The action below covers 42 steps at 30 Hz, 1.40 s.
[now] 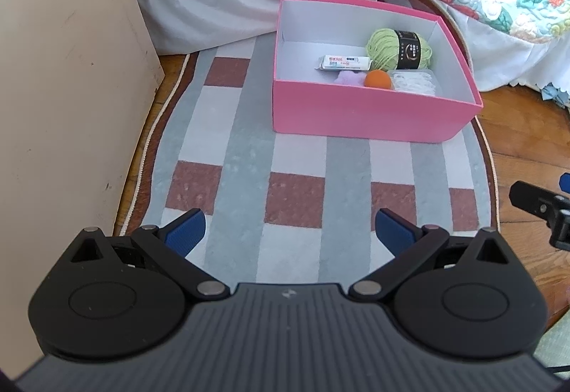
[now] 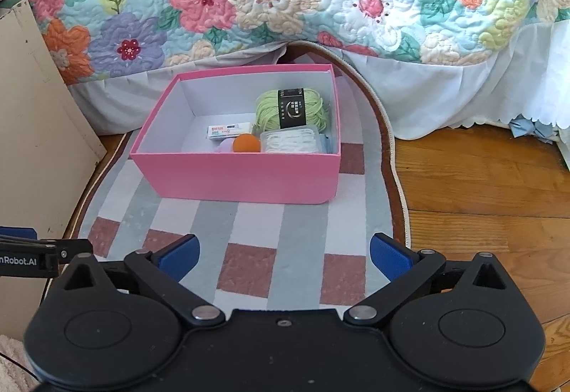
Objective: Organize objects
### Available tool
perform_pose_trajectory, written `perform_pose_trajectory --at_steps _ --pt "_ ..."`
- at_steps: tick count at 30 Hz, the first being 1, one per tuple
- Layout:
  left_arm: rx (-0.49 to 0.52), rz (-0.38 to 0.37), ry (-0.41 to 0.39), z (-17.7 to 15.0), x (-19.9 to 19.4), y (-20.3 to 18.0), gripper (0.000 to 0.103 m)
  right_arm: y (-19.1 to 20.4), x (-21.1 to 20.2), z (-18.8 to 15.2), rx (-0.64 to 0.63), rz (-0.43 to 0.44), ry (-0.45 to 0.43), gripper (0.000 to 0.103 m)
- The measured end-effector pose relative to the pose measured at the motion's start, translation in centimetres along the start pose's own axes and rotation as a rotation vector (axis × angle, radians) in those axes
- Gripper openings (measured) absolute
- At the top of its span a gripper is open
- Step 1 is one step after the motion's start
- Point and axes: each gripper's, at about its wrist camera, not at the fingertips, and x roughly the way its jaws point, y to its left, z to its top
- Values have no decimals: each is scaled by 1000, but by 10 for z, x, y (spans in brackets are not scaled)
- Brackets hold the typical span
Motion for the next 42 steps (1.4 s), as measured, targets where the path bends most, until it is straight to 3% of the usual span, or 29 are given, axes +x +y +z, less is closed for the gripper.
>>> perform_pose_trajectory --at_steps 8,42 --pt "38 59 2 -2 1 -3 103 2 1 0 -8 7 22 103" --pt "65 60 -8 -3 -8 -3 103 6 -9 -1 -27 -27 60 103"
